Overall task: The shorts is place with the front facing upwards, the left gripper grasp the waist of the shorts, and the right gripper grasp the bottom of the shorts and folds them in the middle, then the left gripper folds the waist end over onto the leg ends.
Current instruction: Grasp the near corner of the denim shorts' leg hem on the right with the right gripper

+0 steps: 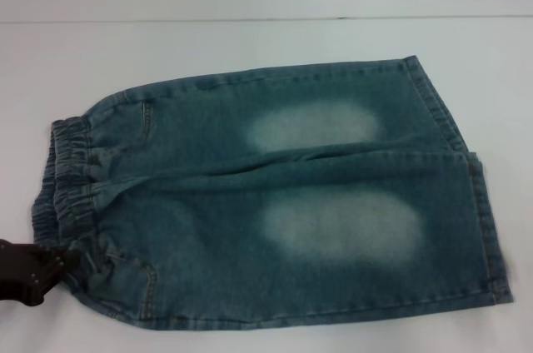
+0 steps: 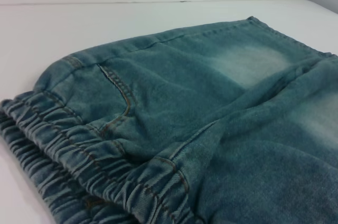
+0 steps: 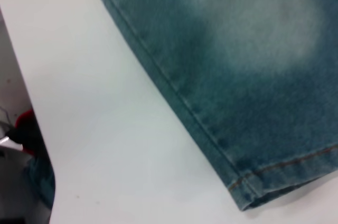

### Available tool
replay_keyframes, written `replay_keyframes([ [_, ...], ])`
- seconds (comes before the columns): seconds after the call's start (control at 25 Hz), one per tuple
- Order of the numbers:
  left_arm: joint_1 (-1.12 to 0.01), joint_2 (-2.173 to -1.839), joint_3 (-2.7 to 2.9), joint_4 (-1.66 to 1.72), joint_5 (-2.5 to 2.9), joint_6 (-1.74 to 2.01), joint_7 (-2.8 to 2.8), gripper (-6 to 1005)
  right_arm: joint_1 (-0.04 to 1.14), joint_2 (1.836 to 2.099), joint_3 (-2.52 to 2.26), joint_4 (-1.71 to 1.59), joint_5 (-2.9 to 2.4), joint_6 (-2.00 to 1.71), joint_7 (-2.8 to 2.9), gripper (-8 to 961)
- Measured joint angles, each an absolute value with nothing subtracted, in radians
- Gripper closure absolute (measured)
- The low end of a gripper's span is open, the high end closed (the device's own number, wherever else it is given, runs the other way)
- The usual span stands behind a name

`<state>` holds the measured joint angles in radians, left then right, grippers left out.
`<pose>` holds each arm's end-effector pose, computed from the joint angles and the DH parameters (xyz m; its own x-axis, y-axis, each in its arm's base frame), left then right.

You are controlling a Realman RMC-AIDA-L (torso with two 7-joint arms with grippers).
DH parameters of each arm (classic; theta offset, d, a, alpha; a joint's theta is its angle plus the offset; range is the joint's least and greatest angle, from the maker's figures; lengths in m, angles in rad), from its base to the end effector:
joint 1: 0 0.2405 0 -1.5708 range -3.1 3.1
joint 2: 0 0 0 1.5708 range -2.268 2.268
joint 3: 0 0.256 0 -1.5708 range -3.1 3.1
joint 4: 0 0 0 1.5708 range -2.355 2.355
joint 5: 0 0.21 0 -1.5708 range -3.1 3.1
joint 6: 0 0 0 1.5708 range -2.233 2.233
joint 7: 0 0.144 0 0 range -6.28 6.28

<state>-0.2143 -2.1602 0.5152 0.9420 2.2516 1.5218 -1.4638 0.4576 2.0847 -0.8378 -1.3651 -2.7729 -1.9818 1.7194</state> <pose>-0.3655 0.2407 0.0292 0.7067 0.5918 0.3877 0.7065 -0.6186 -0.3437 0.2847 0.2785 0.0816 0.8035 -0.4693 0.3662 -0.4380 -0.8827 -0.1701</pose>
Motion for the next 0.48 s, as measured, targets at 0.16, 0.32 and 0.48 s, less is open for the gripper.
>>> replay_keyframes([
  [0.16,-0.216,-2.16,0.518,0.933,2.252,1.518,-1.463,946,0.456,2.088,-0.862,-1.35,-2.781,-1.976,1.728,53],
  [0.32,-0.216,-2.159,0.518,0.93,2.252,1.518,-1.46,946,0.459,2.09,-0.872,-1.321,-2.78,-1.953,1.73,61],
  [0.48,-0.213,-2.16,0.517,0.931,2.253,1.525,-1.459,945,0.46,2.091,-0.905,-1.293,-2.782,-1.908,1.752,69],
])
